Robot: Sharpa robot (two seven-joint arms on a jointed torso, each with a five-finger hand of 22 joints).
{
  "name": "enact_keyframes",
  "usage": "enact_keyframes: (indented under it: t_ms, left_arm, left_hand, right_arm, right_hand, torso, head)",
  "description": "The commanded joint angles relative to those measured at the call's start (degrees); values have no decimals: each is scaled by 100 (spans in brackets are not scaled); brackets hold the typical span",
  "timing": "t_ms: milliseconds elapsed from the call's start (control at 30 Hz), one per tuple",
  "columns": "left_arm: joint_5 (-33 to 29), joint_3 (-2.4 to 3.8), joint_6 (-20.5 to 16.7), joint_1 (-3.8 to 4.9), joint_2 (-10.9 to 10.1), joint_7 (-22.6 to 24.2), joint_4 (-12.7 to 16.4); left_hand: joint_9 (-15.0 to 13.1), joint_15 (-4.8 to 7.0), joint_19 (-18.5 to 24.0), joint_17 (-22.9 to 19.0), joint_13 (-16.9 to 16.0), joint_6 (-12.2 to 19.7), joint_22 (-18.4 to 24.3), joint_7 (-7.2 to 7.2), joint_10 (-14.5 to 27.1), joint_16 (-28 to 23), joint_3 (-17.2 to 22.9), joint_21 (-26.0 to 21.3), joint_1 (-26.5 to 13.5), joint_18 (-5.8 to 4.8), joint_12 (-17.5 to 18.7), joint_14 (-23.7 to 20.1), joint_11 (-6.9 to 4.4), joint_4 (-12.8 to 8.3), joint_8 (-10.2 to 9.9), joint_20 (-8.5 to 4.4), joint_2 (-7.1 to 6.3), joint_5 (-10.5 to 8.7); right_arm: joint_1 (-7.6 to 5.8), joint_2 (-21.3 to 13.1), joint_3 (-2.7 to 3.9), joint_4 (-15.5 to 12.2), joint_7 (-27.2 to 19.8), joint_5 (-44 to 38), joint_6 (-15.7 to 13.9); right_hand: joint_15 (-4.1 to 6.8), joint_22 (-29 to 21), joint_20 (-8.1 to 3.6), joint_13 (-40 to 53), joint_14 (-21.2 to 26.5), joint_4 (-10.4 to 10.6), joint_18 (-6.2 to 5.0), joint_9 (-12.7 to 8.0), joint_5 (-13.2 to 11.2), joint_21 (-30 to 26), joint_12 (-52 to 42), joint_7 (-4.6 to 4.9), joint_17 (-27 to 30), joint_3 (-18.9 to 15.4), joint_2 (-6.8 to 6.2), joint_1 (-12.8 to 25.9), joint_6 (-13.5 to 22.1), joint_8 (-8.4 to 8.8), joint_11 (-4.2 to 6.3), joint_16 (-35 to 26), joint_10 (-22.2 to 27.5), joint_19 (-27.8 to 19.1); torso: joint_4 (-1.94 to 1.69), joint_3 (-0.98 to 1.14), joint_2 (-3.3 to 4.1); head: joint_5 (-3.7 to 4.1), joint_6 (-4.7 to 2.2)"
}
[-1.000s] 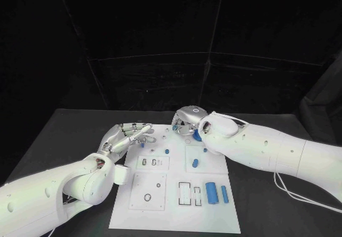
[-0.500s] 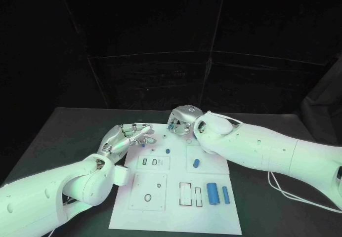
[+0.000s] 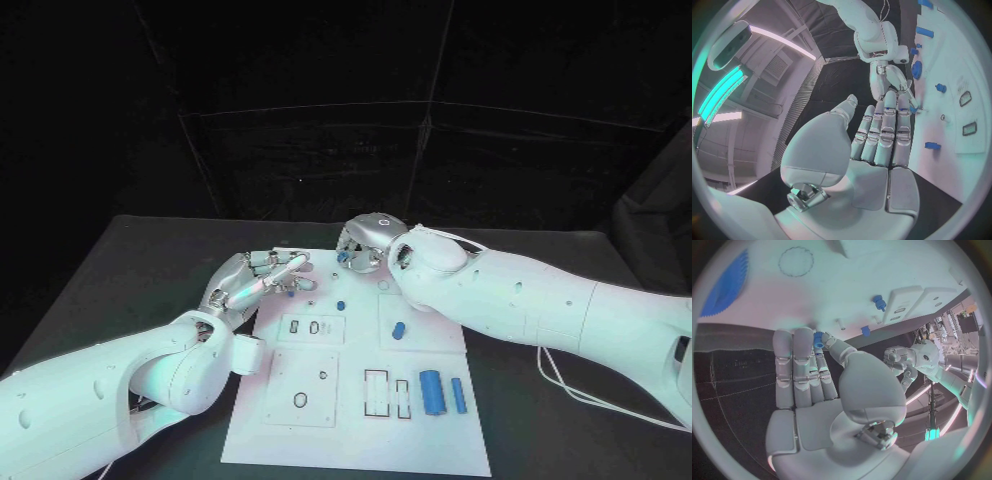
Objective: Assemble the parts on the task board
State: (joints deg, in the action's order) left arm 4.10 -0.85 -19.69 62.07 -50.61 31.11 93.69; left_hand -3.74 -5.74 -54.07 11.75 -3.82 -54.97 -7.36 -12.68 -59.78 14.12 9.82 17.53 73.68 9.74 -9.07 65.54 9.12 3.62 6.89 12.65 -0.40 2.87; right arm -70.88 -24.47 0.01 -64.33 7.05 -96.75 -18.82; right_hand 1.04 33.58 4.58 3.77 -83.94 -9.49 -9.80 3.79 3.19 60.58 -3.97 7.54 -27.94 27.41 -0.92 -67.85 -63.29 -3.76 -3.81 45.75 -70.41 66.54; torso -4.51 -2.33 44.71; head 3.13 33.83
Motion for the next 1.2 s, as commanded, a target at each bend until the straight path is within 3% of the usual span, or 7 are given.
enact_keyframes:
  t_ms: [33, 333, 467, 600, 700, 967, 1200]
  left_arm:
    - [39, 3, 103, 10, 10, -30, 6]
    - [39, 3, 126, 11, 9, -31, 0]
    - [39, 3, 134, 13, 7, -38, -8]
    - [39, 3, 142, 14, 3, -45, -13]
    - [39, 3, 149, 15, -1, -53, -19]
    - [39, 3, 175, 15, -36, -75, -21]
    - [39, 2, 198, 15, -56, -89, -37]
  left_hand:
    - [5, -48, -30, 6, 8, 20, 10, -27, 13, -22, -1, -38, 13, 71, 38, 2, 32, -30, -25, -3, 61, 3]
    - [5, -48, -30, 6, 8, 20, 10, -27, 13, -22, -1, -38, 13, 71, 38, 2, 32, -30, -25, -3, 61, 3]
    - [3, -50, -31, 13, 7, 19, 15, -27, 15, -33, 6, -46, 15, 71, 40, 1, 33, -42, -27, -2, 63, 3]
    - [3, -50, -31, 13, 7, 19, 15, -27, 15, -33, 6, -46, 15, 71, 40, 1, 33, -42, -27, -2, 63, 3]
    - [3, -50, -31, 13, 7, 19, 15, -27, 15, -33, 6, -46, 15, 71, 40, 1, 33, -42, -27, -2, 63, 3]
    - [3, -50, -31, 14, 7, 19, 17, -28, 16, -35, 7, -48, 14, 71, 41, 0, 34, -44, -29, -1, 63, 3]
    - [3, -50, -31, 14, 7, 19, 17, -28, 16, -35, 7, -48, 14, 71, 41, 0, 34, -44, -29, -1, 63, 3]
  right_arm:
    - [-11, 51, 2, 84, 66, -23, 172]
    - [-12, 133, 1, 181, 104, -51, 201]
    - [-12, 141, 1, 184, 122, -64, 138]
    - [-11, 87, 1, 115, 135, -83, -100]
    - [-11, -44, 2, -35, 146, -95, -361]
    - [-9, -812, 85, -811, 189, 201, -640]
    - [-9, -1603, 195, -1404, 384, 1201, -29]
  right_hand:
    - [-6, 9, 33, -9, 33, 46, 1, 9, 27, 31, 29, 32, -8, 9, -67, -20, -3, 4, -25, 33, 42, 20]
    - [-25, 13, 50, -11, 70, 116, -2, 1, 24, 59, 34, 55, 5, 19, -162, -2, 66, 16, -47, 61, 111, -23]
    - [-96, -130, 96, -20, 158, 194, -22, -17, 80, -6, 47, 136, 105, -68, -375, 53, 318, 29, -117, 6, 384, -165]
    - [-214, -428, 213, -16, 364, 308, -58, -19, 161, -223, 18, 277, 165, -600, -736, 94, 1107, -1, -274, -87, 1058, -459]
    - [-230, -462, 264, 9, 403, 516, -78, 3, 238, -259, -105, 293, 212, -1184, -707, -152, 1309, 9, -308, -89, 1253, -515]
    - [-176, -440, 217, 63, 227, 835, -85, 32, 441, -154, -553, 259, 246, -1696, -611, -461, 1078, -43, -220, 27, 859, -397]
    - [35, 682, 35, 479, -72, 1019, 92, 34, 737, 579, -1411, 88, -742, -1877, -638, -472, 866, -77, 54, 903, -463, 232]
  torso:
    - [-5, 2, 10]
    - [5, 1, 21]
    - [7, 4, 22]
    - [8, 6, 24]
    - [13, 13, 22]
    - [44, 29, 15]
    - [97, 60, -10]
  head:
    - [-2, 5]
    - [-31, 6]
    - [-29, 5]
    - [-28, 3]
    - [-24, -13]
    - [-17, -49]
    - [-15, -51]
